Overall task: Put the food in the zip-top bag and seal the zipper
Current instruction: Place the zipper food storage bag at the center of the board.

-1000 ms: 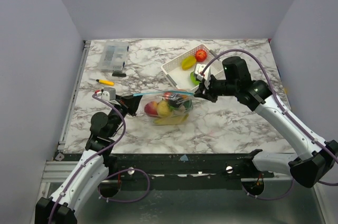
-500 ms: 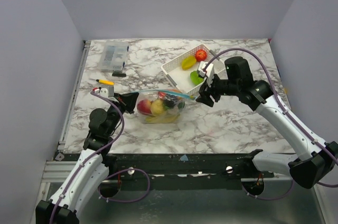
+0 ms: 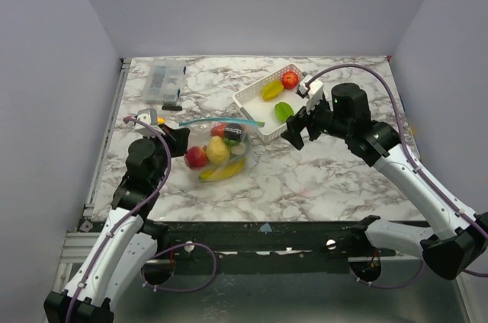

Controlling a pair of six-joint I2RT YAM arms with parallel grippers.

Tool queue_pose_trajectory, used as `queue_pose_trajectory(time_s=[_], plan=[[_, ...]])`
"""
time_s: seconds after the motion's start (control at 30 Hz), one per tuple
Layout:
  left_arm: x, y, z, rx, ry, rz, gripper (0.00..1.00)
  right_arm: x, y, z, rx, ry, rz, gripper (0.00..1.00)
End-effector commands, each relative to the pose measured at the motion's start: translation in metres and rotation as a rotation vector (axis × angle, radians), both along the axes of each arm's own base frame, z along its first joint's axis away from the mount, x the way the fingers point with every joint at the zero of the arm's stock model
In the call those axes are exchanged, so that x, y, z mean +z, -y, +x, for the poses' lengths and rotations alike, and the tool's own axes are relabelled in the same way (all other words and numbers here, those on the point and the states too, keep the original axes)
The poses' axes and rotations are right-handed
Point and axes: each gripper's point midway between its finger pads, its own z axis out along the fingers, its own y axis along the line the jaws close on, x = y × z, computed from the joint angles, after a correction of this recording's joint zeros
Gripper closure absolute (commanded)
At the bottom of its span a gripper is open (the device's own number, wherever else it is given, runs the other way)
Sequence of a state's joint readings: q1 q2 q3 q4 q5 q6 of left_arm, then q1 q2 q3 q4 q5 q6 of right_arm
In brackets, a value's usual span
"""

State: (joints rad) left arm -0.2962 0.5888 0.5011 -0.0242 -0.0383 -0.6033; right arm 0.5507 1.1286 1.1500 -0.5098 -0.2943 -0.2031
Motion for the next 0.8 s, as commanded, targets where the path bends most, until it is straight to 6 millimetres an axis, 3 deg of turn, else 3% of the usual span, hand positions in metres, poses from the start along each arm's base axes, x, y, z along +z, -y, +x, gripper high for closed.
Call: queue_pose_trajectory(time_s=[0.0, 0.1, 0.27, 0.5, 0.57, 0.63, 0.77], plan=[[-0.002, -0.018, 0.004, 0.108, -0.048, 0.011, 1.0, -0.004, 0.019, 0.027, -0.259, -0.038, 0.028, 0.0], [0.005, -0.023, 0.011, 0.151, -0.087, 0.018, 1.0, -0.003, 0.023, 0.032, -0.319, -0.052, 0.036, 0.0], [-0.025, -0.047, 0.02, 0.327, -0.331, 0.08, 1.0, 0.006, 0.021, 0.03, -0.327, -0.049, 0.086, 0.01], [-0.057, -0.061, 0.02, 0.452, -0.433, 0.037, 1.0, 0.026, 0.033, 0.023, -0.369, 0.021, 0.145, 0.0], [-0.061, -0.066, 0.019, 0.482, -0.439, 0.037, 0.91, 0.033, 0.036, 0.018, -0.373, 0.03, 0.171, 0.0], [-0.063, -0.069, 0.018, 0.499, -0.44, 0.044, 0.68, 0.042, 0.038, 0.012, -0.373, 0.046, 0.196, 0.0], [-0.057, -0.07, 0.018, 0.486, -0.422, 0.073, 0.46, 0.057, 0.052, 0.009, -0.431, 0.098, 0.234, 0.0]])
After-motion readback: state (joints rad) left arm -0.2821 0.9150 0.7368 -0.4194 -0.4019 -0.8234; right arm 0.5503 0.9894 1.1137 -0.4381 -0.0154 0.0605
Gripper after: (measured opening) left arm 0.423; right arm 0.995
